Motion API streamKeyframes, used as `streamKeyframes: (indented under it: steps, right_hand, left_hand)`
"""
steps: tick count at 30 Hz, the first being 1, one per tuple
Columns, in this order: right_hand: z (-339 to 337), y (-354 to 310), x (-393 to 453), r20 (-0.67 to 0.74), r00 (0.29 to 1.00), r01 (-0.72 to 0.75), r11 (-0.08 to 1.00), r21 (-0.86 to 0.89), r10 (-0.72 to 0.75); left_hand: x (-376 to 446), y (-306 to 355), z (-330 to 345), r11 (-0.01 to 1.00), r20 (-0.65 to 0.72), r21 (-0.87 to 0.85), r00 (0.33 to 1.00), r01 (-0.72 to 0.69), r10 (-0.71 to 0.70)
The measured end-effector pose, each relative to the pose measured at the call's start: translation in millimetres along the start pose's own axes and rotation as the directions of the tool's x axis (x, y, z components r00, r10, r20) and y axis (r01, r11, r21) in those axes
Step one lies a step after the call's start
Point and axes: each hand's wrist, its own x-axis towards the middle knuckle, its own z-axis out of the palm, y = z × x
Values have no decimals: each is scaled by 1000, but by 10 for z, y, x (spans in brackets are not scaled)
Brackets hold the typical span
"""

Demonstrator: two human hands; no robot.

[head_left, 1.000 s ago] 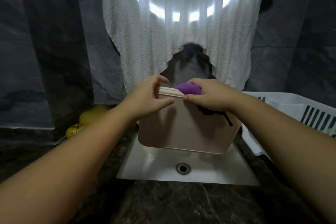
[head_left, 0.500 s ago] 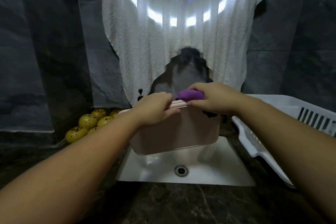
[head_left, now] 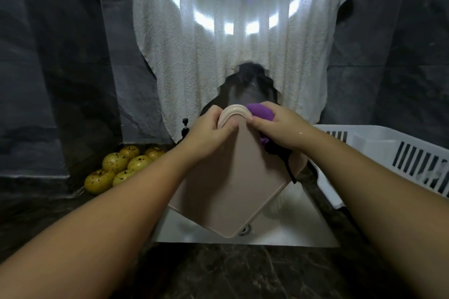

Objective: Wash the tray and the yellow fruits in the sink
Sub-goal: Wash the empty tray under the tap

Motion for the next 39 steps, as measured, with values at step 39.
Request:
streamKeyframes:
  steps: [39]
  right_hand:
    - [4,0,27,-30,998,50,995,89,-47]
  left_hand:
    - [-42,-8,43,921,249,343,963,-185,100]
